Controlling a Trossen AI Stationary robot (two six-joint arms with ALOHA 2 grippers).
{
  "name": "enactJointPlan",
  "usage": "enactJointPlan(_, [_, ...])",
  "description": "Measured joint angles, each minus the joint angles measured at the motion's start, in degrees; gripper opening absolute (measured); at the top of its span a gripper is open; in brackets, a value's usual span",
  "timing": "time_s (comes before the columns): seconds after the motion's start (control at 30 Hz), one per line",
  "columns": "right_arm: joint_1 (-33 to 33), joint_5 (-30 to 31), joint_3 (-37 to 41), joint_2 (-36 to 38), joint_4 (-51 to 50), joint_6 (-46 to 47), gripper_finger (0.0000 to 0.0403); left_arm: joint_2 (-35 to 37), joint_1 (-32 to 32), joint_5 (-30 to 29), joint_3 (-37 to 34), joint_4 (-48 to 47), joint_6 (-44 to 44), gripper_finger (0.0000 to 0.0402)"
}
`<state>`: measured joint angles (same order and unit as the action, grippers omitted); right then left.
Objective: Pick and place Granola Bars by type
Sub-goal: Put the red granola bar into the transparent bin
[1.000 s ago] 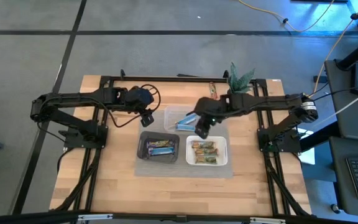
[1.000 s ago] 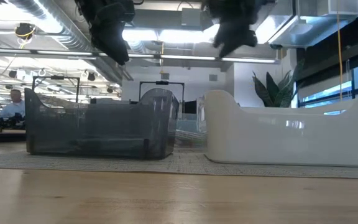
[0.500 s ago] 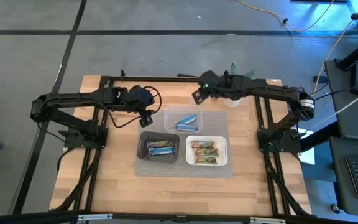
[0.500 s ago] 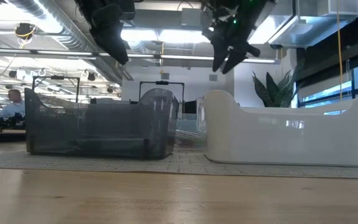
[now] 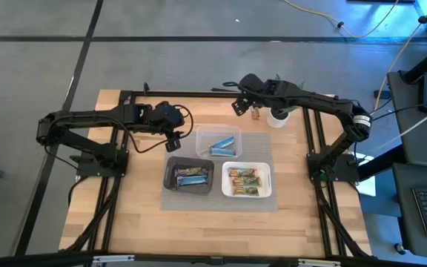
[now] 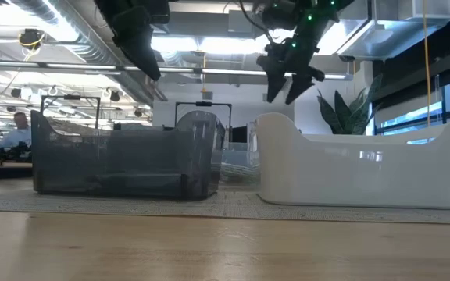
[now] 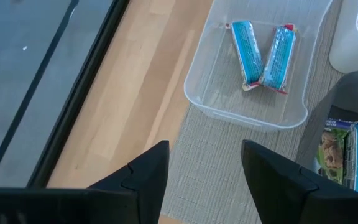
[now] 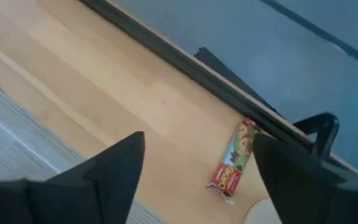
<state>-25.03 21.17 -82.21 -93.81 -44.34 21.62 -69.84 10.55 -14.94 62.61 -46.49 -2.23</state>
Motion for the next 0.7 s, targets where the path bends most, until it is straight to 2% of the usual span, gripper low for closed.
enactJointPlan(0.13, [0.01, 0.23, -0.46, 0.04, 1.25, -2.67, 0.0318, 0.0, 0.0, 0.0, 0.0, -0.01, 0.03, 0.0192])
enactJointPlan(0.3, [-0.79, 1.78, -2.93, 0.09, 1.19, -2.71, 0.0315, 0.0, 0.0, 0.0, 0.0, -0.01, 0.03, 0.0193])
enactJointPlan(0.43, [-2.61, -1.59, -4.51, -0.59, 1.46, -3.97, 0.0307, 0.0, 0.05, -0.38, 0.0, 0.01, 0.05, 0.0191])
enactJointPlan(0.7, [-7.44, -10.67, -4.72, -8.3, 1.15, -5.52, 0.0292, 0.0, 0.07, -0.44, 0.0, 1.61, 0.03, 0.0192])
